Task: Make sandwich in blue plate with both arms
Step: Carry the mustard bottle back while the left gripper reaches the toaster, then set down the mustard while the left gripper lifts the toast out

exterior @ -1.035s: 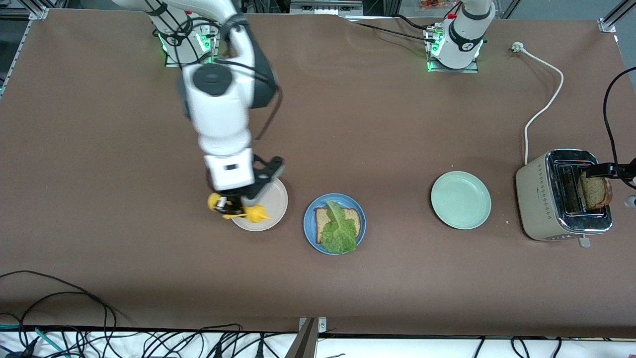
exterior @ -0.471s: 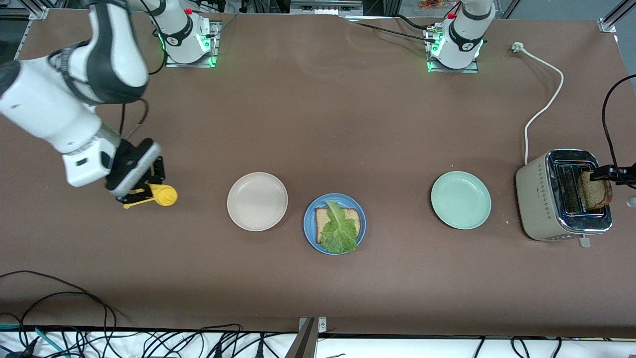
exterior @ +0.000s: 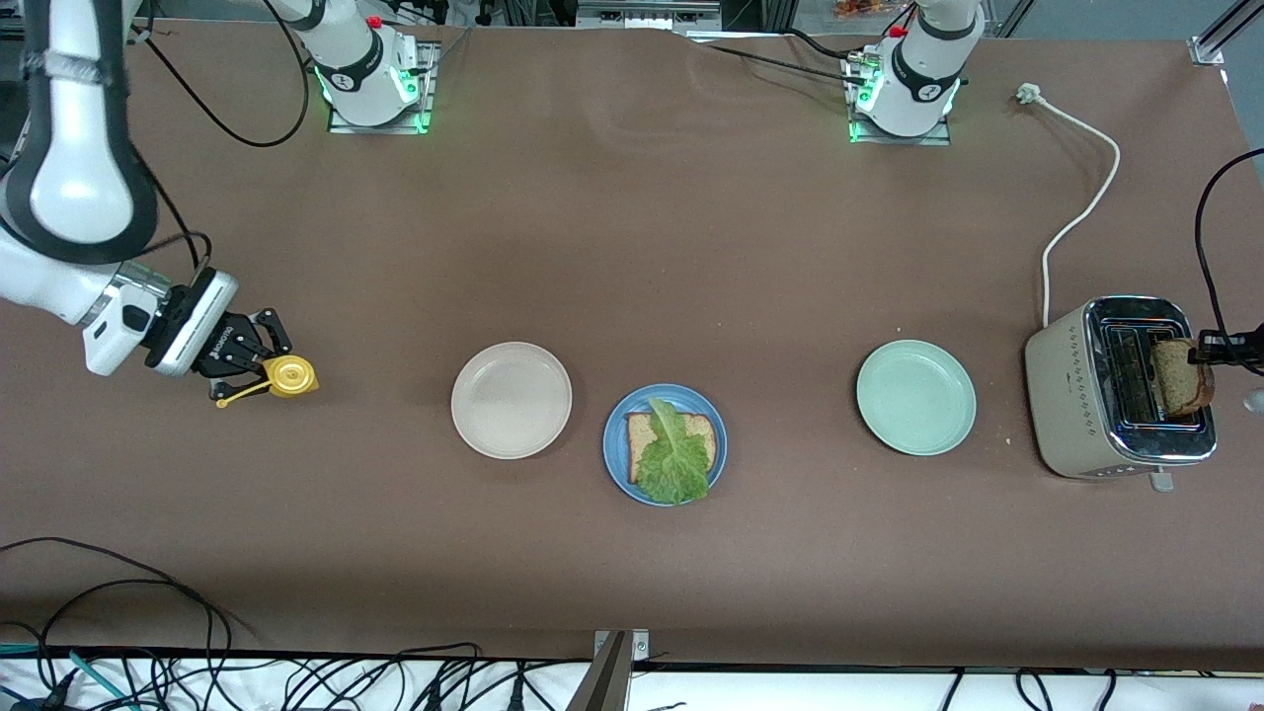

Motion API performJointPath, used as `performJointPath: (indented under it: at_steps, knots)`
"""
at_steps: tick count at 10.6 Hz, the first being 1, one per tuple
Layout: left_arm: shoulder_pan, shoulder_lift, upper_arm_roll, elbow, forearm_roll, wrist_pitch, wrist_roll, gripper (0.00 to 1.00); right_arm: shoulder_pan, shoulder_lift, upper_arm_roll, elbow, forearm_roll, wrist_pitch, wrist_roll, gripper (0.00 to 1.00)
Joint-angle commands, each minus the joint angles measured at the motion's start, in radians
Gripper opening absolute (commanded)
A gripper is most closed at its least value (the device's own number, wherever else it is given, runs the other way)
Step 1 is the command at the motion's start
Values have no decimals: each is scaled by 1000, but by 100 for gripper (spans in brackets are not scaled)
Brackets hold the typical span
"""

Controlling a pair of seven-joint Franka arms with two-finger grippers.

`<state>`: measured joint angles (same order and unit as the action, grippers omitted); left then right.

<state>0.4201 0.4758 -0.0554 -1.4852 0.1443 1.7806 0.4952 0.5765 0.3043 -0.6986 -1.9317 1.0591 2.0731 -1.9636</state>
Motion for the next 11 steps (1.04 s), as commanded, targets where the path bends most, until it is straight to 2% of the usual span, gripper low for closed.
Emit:
performJointPath:
  at_steps: [1, 5, 10, 11]
  knots:
    - [13, 18, -6, 37, -22, -4, 26, 0, -121, 139, 16, 26, 195, -175, -229, 0]
    - [14, -38, -12, 74, -18, -33, 48, 0, -210, 315, 21, 72, 349, -374, -409, 0]
    - [5, -149, -30, 77, -18, -127, 56, 0, -291, 458, 27, 151, 413, -588, -483, 0]
    - [5, -163, -52, 78, -18, -141, 56, 0, -306, 482, 36, 155, 426, -608, -504, 0]
